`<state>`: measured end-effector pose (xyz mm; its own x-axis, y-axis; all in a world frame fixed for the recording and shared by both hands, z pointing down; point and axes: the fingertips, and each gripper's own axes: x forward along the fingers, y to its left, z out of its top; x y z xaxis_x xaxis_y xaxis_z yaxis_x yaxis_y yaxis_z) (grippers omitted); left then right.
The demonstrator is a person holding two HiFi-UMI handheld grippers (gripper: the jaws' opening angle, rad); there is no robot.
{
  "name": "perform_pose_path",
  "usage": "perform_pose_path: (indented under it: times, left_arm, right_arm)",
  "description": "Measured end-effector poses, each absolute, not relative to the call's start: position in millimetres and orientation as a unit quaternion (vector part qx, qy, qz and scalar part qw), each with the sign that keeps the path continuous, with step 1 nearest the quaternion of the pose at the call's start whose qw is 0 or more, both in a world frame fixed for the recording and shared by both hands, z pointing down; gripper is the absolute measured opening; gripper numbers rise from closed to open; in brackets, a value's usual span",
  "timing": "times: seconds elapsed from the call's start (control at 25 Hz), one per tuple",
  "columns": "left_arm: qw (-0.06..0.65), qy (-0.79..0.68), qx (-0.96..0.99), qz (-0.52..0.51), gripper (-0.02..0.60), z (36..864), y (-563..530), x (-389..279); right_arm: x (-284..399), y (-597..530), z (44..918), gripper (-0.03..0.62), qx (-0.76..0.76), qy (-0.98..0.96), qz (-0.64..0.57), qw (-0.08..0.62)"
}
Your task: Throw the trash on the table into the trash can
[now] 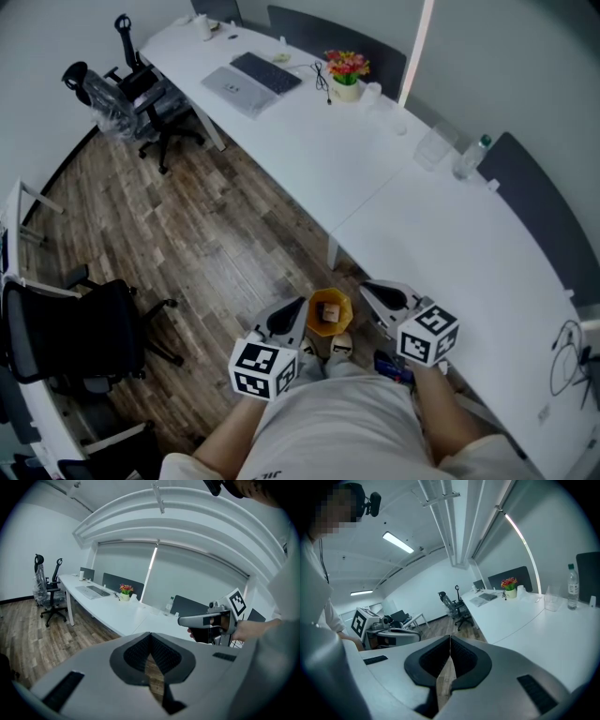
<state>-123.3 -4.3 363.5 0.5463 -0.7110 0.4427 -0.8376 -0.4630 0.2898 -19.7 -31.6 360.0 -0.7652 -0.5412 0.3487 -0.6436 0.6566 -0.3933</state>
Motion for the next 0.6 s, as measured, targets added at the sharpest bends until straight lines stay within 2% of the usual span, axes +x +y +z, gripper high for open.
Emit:
perform_pose_path:
  times: [0.16, 0.6]
  left_arm:
    - [0.240, -0.457, 0.847, 0.127, 0.000, 360.0, -7.9, -121.5]
    - [0.241, -0.454, 0.848, 0.128, 0.000, 360.5, -13.1, -114.9]
  right_arm:
    - [-18.0, -31.5, 359.6, 0.031, 0.333, -0.906, 0.234, 0.120]
    - [-12.7, -34.8, 359.5, 0.031, 0.334, -0.905, 0.235, 0.118]
